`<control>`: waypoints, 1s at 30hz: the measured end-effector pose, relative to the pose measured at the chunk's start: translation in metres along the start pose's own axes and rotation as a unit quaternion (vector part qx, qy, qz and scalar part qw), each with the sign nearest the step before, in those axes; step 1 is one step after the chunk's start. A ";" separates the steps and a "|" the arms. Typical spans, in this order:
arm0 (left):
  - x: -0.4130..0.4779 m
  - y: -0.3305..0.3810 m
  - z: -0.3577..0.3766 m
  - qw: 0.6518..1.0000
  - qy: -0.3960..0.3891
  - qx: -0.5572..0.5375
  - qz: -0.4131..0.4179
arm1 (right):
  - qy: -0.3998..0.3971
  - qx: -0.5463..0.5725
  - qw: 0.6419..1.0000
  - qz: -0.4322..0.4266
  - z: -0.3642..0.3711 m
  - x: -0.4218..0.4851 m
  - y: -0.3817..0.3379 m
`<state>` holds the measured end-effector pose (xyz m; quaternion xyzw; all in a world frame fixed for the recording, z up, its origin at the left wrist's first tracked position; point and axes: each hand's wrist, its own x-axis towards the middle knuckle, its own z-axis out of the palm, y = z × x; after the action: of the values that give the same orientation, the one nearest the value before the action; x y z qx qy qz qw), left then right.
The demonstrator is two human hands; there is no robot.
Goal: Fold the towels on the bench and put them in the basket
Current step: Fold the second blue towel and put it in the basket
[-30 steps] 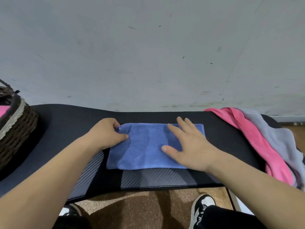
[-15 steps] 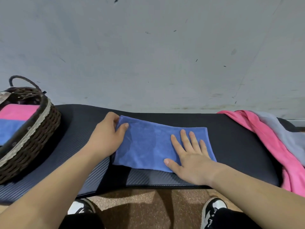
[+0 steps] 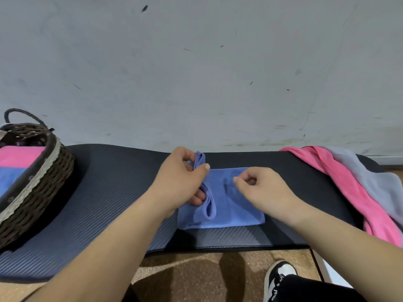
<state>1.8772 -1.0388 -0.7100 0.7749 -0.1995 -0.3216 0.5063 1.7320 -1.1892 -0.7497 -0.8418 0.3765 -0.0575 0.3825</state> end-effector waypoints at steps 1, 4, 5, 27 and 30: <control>0.003 0.002 0.012 1.000 -0.009 -0.004 -0.004 | -0.008 0.030 0.999 0.006 -0.003 -0.001 0.002; 0.015 0.005 0.043 0.999 -0.034 -0.005 -0.012 | -0.036 0.155 0.985 0.065 -0.011 -0.003 0.007; 0.018 0.005 0.051 0.999 -0.041 0.000 -0.014 | -0.047 0.183 0.978 0.089 -0.013 -0.002 0.009; 0.012 -0.043 0.023 0.876 -0.130 0.410 0.219 | -0.025 0.053 0.995 0.081 0.001 0.017 0.030; 0.012 -0.050 0.028 0.874 -0.166 0.416 0.187 | -0.026 0.008 0.995 0.099 -0.003 0.020 0.035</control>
<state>1.8657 -1.0445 -0.7672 0.7973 -0.5373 -0.2323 0.1473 1.7241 -1.2189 -0.7759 -0.7985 0.4471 -0.0006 0.4032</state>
